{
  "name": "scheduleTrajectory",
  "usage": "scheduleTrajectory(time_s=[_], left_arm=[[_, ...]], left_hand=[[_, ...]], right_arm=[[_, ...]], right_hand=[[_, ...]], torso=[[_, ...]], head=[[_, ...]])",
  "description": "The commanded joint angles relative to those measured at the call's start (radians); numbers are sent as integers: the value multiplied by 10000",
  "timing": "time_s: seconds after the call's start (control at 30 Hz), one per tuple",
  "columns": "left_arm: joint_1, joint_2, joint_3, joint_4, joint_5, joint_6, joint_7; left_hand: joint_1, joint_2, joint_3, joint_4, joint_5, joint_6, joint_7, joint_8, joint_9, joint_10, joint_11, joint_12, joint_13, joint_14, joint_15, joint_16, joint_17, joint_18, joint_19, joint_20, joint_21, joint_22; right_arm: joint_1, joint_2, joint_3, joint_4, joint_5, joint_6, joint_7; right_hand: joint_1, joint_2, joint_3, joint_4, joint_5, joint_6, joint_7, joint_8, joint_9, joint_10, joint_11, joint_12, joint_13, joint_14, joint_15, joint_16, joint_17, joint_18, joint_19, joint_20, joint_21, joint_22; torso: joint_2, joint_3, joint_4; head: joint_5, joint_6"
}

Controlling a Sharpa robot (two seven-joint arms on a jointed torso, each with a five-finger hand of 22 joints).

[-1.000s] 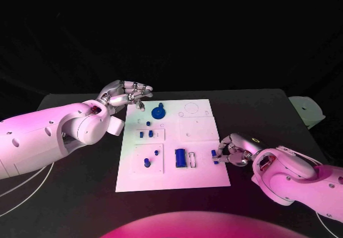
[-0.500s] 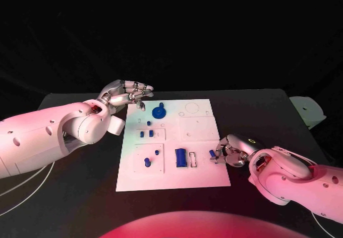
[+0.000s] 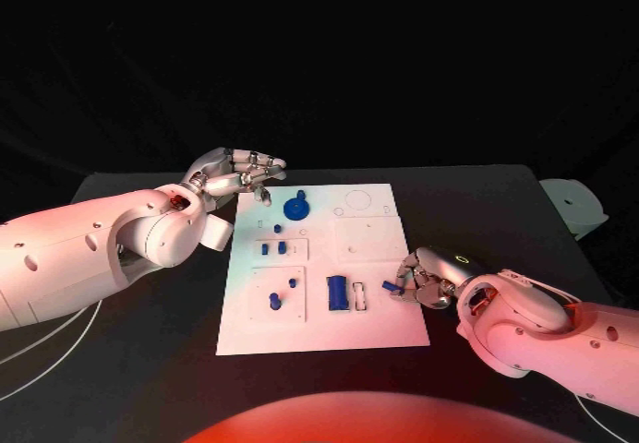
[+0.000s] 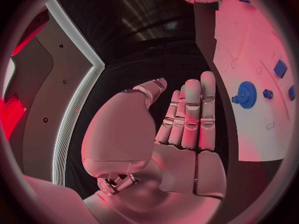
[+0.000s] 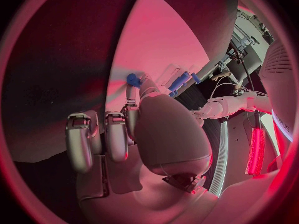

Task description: Assemble the parts on the task board

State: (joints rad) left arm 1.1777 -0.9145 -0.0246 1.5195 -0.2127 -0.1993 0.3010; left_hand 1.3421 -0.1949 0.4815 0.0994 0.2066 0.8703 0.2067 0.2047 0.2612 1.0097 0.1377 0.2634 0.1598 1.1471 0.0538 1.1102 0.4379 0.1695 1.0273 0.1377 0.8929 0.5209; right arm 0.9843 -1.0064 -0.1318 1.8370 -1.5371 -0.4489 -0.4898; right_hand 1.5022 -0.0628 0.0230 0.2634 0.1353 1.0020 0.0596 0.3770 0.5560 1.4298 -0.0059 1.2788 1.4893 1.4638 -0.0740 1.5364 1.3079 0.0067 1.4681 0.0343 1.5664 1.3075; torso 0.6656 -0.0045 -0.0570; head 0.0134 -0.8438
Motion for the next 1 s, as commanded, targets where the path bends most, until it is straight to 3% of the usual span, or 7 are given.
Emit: scheduleTrajectory(time_s=[0.03, 0.17, 0.27, 0.37, 0.5, 0.7, 1.0], left_arm=[[6, 8, 5, 27, -13, 169, 29], [6, 5, 5, 32, -25, 167, 22], [7, 9, 5, 33, -29, 165, 16], [7, 20, 5, 29, -31, 162, 12], [7, 42, 5, 24, -33, 151, 6], [7, 59, 5, 20, -33, 146, -2], [8, 73, 5, 23, -33, 146, -6]], left_hand=[[-24, 44, 31, 43, 16, -83, -5, -17, -14, -75, -21, 37, 15, -51, -2, 33, -13, 150, -28, 49, -48, -11], [-9, 46, 16, 72, 15, -89, -6, -4, -15, -115, -22, 105, 27, -61, -1, 52, -27, 151, -17, 52, -66, -27], [-9, 46, 16, 72, 15, -89, -6, -4, -15, -115, -22, 105, 27, -61, -1, 52, -27, 151, -17, 52, -66, -27], [-9, 46, 16, 72, 15, -89, -6, -4, -15, -115, -22, 105, 27, -61, -1, 52, -27, 151, -17, 52, -66, -27], [-9, 46, 16, 72, 15, -89, -6, -4, -15, -115, -22, 105, 27, -61, -1, 52, -27, 151, -17, 52, -66, -27], [-9, 46, 16, 72, 15, -89, -6, -4, -15, -115, -22, 105, 27, -61, -1, 52, -27, 151, -17, 52, -66, -27], [-9, 46, 16, 72, 15, -89, -6, -4, -15, -115, -22, 105, 27, -61, -1, 52, -27, 151, -17, 52, -66, -27]], right_arm=[[-115, 12, -90, -84, -435, 660, -366], [-120, 9, -90, -18, -492, 654, -418], [-120, -30, -90, 102, -473, 599, -454], [-116, -68, -88, 229, -369, 529, -475], [-58, -130, -83, 460, -32, 339, -490], [125, -190, -77, 746, 355, -15, -479], [219, -5, -73, 999, 793, -419, -450]], right_hand=[[887, 711, 271, 19, 95, 63, -9, 18, -191, 43, -100, -51, -1139, 911, -47, 8, 1902, -67, 1027, -55, 44, 2633], [798, 347, 1010, 141, 399, 61, 4, 29, -150, 42, -92, -90, -1150, 909, -42, 0, 1893, -67, 1027, -51, 44, 2633], [490, -47, 1958, 182, 730, 44, 17, 109, -39, 63, -90, -104, -1146, 909, -37, -6, 1890, -67, 1027, -43, 44, 2633], [59, -463, 2918, 99, 1020, -27, 10, 217, 112, 93, -77, -98, -1130, 912, -37, -4, 1900, -67, 1027, -43, 44, 2633], [-602, -789, 3992, -86, 1493, -109, 16, 385, 330, 129, -74, -100, -1120, 916, -35, 0, 1915, -67, 1027, -41, 44, 2633], [-1278, -931, 4627, -208, 1803, -163, 36, 497, 482, 173, -71, -49, -1076, 921, -28, 7, 1932, -67, 1027, -38, 44, 2633], [-1617, -1054, 4755, -227, 1677, -143, 18, 534, 525, 189, -82, -22, -1053, 923, -33, 12, 1942, -67, 1027, -41, 44, 2633]], torso=[[-3, -7, -9], [-4, -4, -23], [-9, -6, -21], [-16, -13, -3], [-11, -8, 7], [-9, -15, -6], [5, -3, -8]], head=[[2, -10], [-3, -9], [-6, -16], [-35, -9], [-36, 2], [-39, -7], [-29, -11]])
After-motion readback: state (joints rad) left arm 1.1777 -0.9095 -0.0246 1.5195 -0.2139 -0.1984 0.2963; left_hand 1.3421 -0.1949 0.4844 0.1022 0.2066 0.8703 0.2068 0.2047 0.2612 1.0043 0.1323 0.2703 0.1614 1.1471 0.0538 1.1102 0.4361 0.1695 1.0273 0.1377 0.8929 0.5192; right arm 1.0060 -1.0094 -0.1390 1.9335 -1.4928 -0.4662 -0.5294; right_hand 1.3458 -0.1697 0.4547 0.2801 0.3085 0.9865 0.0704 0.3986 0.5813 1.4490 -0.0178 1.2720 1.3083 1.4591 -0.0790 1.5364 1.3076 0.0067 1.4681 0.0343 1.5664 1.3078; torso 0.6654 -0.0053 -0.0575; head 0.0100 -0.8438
